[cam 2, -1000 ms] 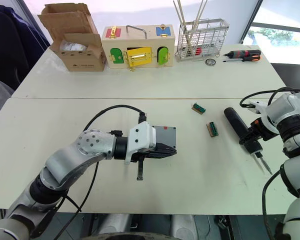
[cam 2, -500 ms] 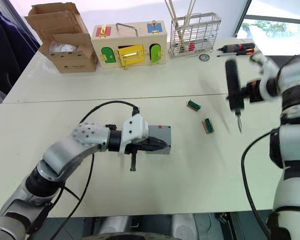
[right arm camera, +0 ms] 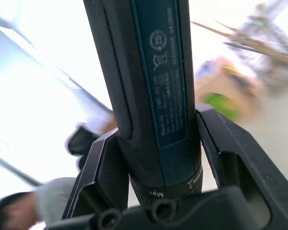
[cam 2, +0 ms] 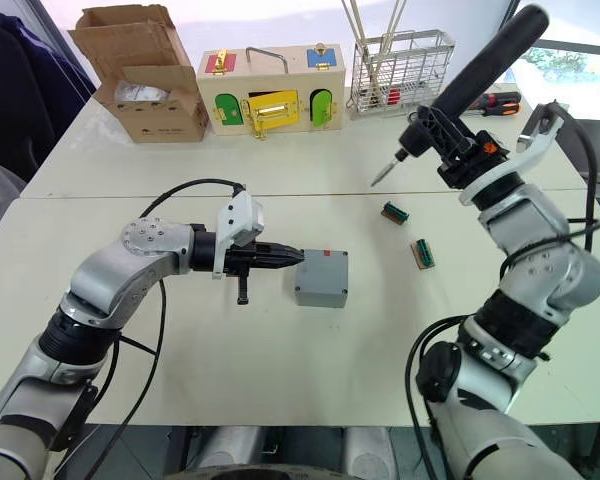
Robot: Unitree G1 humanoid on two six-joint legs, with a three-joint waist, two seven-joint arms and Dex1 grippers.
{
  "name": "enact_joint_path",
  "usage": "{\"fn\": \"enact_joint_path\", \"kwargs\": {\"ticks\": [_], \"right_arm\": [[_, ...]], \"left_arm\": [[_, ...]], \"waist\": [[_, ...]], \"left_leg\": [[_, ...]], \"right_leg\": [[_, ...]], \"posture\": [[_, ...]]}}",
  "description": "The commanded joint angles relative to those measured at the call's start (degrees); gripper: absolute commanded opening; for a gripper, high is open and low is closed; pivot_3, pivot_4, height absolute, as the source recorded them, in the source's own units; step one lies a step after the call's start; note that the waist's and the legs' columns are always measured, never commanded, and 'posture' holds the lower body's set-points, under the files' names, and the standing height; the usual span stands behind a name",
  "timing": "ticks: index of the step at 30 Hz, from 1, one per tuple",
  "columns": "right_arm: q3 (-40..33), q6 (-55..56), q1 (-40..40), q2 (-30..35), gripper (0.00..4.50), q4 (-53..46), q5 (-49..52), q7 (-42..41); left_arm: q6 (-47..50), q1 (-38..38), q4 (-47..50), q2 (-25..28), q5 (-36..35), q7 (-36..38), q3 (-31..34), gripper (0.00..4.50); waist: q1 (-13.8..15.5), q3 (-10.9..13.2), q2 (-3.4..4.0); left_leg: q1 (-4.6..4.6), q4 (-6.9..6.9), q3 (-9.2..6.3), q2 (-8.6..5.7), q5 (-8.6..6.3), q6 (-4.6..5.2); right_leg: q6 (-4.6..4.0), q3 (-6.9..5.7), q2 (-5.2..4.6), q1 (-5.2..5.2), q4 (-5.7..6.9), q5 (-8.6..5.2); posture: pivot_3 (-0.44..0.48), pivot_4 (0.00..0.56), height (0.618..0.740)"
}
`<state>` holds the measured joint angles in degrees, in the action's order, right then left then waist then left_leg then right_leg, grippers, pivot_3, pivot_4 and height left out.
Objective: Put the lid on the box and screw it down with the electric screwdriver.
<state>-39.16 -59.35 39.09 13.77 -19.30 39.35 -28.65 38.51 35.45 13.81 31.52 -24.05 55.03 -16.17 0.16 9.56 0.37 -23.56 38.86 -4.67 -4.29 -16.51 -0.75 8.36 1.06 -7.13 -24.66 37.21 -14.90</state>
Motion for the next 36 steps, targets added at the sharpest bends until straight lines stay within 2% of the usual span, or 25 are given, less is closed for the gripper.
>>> {"fn": "enact_joint_path", "kwargs": {"ticks": [1, 6, 10, 27, 36], "right_arm": [[6.3, 5.9, -3.7, 2.8, 1.87, -5.8, 0.5, -1.8], [12.6, 10.1, -10.6, 4.8, 1.87, -7.6, 1.8, -4.4], [16.9, 14.4, -15.0, 6.0, 1.87, -7.7, 0.2, -5.1], [22.8, 18.8, -21.2, 10.0, 1.87, -6.9, 1.2, -4.4], [35.2, 20.6, -23.2, 16.4, 1.87, -8.8, -3.2, -10.1]], "left_arm": [[-2.1, 0.9, -1.3, -0.6, 2.7, 0.1, -1.4, 0.0], [-3.8, 1.1, -3.1, -2.2, 4.4, 0.9, -3.4, 0.0], [-8.6, 1.1, -6.5, -2.5, 10.2, 2.4, -8.7, 0.0], [-9.5, -0.2, -6.6, -4.0, 11.9, 3.9, -8.7, 0.0], [-8.7, -0.8, -6.5, -3.9, 12.6, 3.9, -8.9, 0.0]], "waist": [[-0.1, 0.0, -0.01], [-0.8, 0.0, -0.01], [-1.1, 0.0, -0.01], [-0.8, 0.0, -0.04], [-0.9, -0.3, -0.21]], "left_leg": [[0.0, 0.0, 0.01, -0.01, -0.01, 0.02], [0.04, 0.0, 0.0, -0.02, -0.04, 0.07], [0.05, -0.03, 0.01, -0.01, -0.05, 0.1], [0.13, 0.02, 0.0, 0.02, -0.08, 0.13], [0.21, 0.02, 0.0, 0.04, -0.12, 0.2]], "right_leg": [[0.0, 0.0, 0.0, 0.02, 0.0, 0.0], [0.0, -0.01, 0.01, 0.06, 0.0, 0.0], [0.01, -0.01, 0.03, 0.06, -0.02, -0.01], [0.01, -0.01, 0.05, 0.15, -0.1, -0.01], [0.02, -0.01, 0.1, 0.21, -0.13, -0.02]], "posture": [[0.0, 0.15, 0.73], [0.0, 0.15, 0.73], [0.0, 0.15, 0.73], [0.0, 0.15, 0.73], [0.0, 0.15, 0.73]]}}
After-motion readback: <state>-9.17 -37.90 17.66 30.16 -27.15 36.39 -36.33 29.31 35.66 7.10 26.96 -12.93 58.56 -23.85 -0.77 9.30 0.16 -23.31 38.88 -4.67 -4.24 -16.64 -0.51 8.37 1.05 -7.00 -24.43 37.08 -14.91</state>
